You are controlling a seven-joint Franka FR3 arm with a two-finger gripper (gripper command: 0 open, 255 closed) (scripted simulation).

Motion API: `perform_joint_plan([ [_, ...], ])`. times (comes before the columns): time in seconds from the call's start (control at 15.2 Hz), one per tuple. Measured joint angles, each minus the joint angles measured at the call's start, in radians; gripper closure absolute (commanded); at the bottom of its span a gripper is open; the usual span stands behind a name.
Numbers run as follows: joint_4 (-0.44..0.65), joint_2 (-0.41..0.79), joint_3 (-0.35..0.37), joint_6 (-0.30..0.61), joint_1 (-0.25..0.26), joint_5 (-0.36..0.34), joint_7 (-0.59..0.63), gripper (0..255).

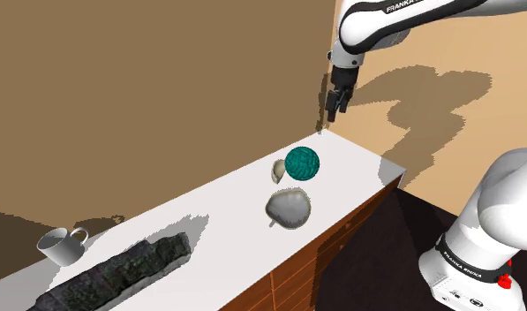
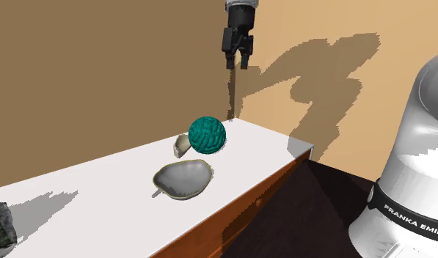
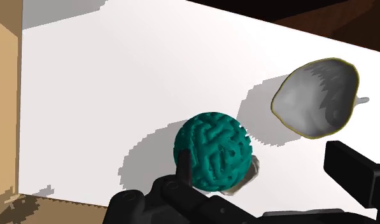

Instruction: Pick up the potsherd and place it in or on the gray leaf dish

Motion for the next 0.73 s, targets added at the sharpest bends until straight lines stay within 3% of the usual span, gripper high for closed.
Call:
perform_joint_plan([
  [0.73,0.198,0.425,-0.042,0.129,0.027,0.234,-0.229,0],
])
